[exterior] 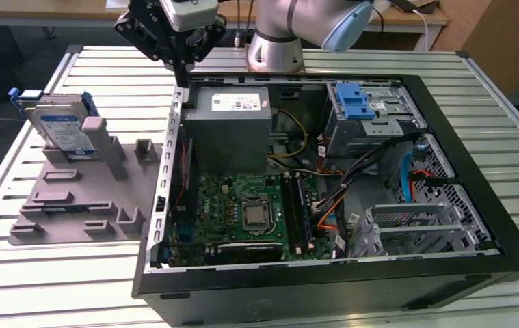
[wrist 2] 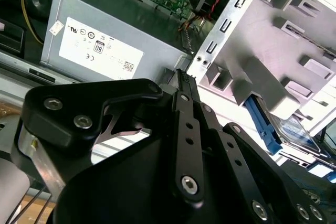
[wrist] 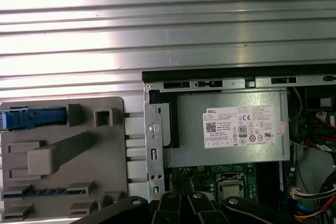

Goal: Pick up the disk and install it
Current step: 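Reach for the disk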

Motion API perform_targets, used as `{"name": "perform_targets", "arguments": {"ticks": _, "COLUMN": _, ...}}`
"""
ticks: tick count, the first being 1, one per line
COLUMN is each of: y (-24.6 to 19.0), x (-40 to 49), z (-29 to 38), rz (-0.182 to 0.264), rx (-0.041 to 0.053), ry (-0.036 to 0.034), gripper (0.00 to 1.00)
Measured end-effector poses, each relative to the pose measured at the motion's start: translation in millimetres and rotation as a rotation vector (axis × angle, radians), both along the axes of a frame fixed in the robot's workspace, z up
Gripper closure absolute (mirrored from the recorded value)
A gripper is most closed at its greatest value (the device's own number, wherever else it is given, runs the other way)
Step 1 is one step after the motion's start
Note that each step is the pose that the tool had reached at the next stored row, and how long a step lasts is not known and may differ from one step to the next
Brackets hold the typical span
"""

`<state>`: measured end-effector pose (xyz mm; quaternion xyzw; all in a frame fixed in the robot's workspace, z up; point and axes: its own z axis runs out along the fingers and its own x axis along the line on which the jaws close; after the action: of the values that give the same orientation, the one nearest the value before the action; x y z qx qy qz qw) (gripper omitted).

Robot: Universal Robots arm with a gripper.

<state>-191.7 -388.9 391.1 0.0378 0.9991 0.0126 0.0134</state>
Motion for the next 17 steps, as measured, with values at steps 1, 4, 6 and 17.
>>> {"name": "perform_targets", "arguments": {"ticks": 1, "y": 0.1, "x": -0.9, "z": 0.0, "rz": 0.000, "rx": 0.0000, "ry": 0.0000, "gripper": 0.89}}
{"name": "perform_targets", "arguments": {"ticks": 4, "y": 0.2, "x": -3.4, "z": -0.2, "rz": 0.000, "rx": 0.0000, "ry": -0.0001, "gripper": 0.89}}
{"name": "perform_targets", "arguments": {"ticks": 6, "y": 0.2, "x": -4.9, "z": -0.2, "rz": 0.000, "rx": -0.0001, "ry": 0.0000, "gripper": 0.89}}
{"name": "perform_targets", "arguments": {"ticks": 17, "y": 0.8, "x": -13.6, "z": -0.6, "rz": 0.000, "rx": 0.0000, "ry": 0.0000, "gripper": 0.89}}
